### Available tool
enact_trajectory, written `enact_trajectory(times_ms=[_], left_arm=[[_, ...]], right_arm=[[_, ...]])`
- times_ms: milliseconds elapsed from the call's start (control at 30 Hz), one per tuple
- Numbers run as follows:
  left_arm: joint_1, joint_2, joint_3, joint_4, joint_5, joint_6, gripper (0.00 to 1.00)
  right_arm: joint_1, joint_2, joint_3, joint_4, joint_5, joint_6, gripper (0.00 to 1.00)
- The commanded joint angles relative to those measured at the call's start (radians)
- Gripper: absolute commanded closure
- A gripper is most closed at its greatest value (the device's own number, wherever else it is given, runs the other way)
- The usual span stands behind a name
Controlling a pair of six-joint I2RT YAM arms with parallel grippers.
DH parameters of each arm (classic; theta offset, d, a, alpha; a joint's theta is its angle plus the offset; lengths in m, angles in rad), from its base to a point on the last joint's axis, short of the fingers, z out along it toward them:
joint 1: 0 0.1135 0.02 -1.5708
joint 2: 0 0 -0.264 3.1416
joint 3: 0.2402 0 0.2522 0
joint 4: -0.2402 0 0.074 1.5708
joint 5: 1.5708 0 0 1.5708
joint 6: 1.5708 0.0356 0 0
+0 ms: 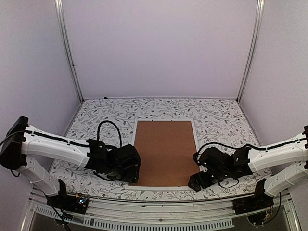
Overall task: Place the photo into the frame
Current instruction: Press the backboard onto the photo.
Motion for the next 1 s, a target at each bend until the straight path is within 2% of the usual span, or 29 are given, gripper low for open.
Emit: enact_trajectory(times_ms=[0,300,967], left_arm=[[0.008,0.011,-0.016,0.009,0.000,0.004,0.21],[0.008,0.010,-0.017,0.020,0.003,0.008,0.20],[0.008,-0.004,-0.026,0.020,0.009,0.000,0.20]], right_arm=[[0.008,-0.007,-0.053,0.007,0.015,0.014,0.06],[0.057,-0.069,-0.065,0.031,0.017,0.007,0.02],[0.095,0.045,-0.020,0.002,0.110,0.067,0.04]])
